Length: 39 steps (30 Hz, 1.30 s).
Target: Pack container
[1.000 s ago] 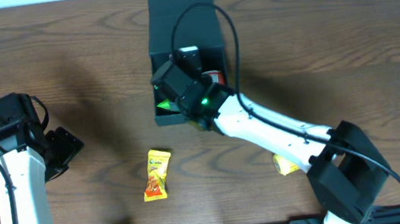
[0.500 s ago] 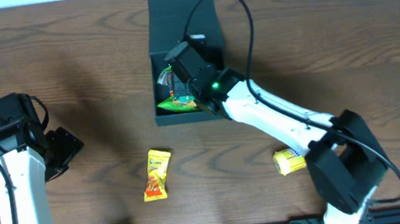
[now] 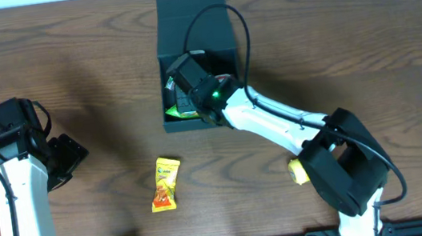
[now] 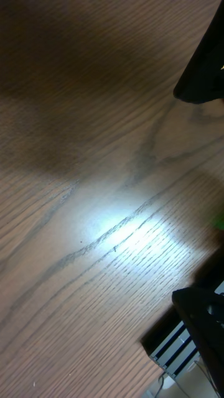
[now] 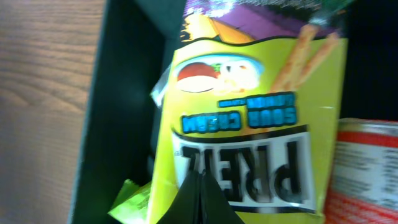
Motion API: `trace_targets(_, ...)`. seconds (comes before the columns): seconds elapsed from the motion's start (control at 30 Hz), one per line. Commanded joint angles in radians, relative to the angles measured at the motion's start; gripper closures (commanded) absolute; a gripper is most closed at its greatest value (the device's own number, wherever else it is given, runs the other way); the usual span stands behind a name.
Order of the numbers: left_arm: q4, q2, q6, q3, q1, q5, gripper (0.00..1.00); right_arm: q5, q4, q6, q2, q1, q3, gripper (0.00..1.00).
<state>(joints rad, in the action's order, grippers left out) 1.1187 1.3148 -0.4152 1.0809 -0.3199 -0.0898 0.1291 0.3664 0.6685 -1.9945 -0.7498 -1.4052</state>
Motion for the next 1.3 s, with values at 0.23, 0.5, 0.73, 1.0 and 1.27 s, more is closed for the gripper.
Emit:
trace_targets(0.23, 0.003, 0.005, -0.004, 0.003, -0.005, -0.014, 0.05, 0.071, 0.04, -0.065, 0.09, 0.016, -0.007, 0.99)
trace_targets(0.5, 0.003, 0.005, -0.004, 0.003, -0.005, -0.014, 0.05, 0.209, 0.141, -0.098, 0.112, 0.041, -0.006, 0.99)
trace_targets(0.73, 0.003, 0.005, -0.004, 0.003, -0.005, -0.014, 0.05, 0.219, 0.146, -0.098, 0.057, 0.058, -0.006, 0.99)
trace_targets(1.0, 0.003, 0.005, -0.004, 0.003, -0.005, -0.014, 0.05, 0.211, 0.149, -0.102, 0.001, 0.057, -0.006, 0.98)
trace_targets(1.27, 0.003, 0.005, -0.004, 0.003, -0.005, -0.014, 0.05, 0.22, 0.15, -0.102, -0.009, 0.068, -0.006, 0.99)
